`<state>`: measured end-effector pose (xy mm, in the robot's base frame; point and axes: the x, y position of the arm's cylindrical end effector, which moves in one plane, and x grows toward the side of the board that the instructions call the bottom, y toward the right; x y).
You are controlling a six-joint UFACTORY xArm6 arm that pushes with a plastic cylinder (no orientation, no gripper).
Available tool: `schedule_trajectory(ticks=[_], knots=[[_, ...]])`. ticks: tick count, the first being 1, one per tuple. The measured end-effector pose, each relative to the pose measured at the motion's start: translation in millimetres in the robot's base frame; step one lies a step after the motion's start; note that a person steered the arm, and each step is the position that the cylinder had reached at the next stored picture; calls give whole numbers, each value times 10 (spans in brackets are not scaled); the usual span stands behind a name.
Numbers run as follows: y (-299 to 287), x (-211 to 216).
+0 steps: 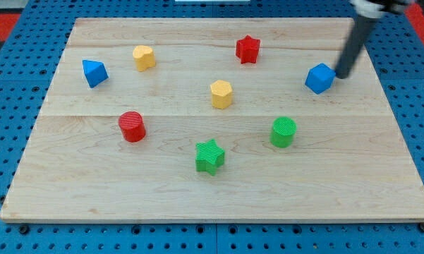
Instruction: Push the red star into the hexagon
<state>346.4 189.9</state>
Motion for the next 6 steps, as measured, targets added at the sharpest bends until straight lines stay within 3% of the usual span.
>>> schedule_trajectory(ticks=[1,2,3,4,6], knots=[[-57,-459],[-550,-815],[-1326,-771],[-1424,-276],[-1962,-43]])
